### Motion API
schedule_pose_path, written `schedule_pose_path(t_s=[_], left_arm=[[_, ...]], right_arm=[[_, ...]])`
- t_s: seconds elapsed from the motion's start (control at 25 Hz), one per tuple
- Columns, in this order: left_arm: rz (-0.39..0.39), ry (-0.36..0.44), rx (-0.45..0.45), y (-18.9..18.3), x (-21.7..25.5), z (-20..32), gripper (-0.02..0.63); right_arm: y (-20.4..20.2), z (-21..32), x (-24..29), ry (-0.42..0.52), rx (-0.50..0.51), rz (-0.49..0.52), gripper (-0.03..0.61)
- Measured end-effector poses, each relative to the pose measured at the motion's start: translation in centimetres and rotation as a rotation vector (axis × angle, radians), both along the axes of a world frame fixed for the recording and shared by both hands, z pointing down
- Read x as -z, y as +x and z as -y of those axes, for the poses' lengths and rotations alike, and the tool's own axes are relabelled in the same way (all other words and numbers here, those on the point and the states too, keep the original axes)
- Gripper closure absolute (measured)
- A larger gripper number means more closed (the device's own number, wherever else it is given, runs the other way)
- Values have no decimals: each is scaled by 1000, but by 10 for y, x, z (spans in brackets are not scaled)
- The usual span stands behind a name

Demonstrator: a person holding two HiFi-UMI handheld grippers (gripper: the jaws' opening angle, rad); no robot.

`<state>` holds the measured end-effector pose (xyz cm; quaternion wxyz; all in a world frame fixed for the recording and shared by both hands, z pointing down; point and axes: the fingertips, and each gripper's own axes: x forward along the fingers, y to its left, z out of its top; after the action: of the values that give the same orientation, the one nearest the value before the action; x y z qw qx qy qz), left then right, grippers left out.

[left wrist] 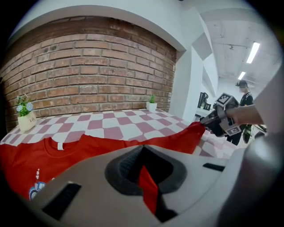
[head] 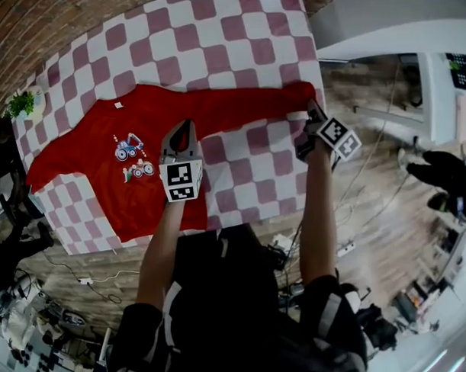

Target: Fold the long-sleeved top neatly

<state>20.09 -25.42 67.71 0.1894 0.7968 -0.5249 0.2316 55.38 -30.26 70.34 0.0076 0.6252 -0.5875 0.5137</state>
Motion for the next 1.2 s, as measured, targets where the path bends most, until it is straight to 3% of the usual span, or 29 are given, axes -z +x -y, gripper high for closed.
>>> schedule_pose_path(t_s=[0.6,1.2], left_arm=[[-63,134,24,3,97,-29,607],[-79,225,155,-40,193,-131,607]], right_arm=[[-35,-4,88,179,209,-319,556],[-143,-27,212,458,505,-501,557]])
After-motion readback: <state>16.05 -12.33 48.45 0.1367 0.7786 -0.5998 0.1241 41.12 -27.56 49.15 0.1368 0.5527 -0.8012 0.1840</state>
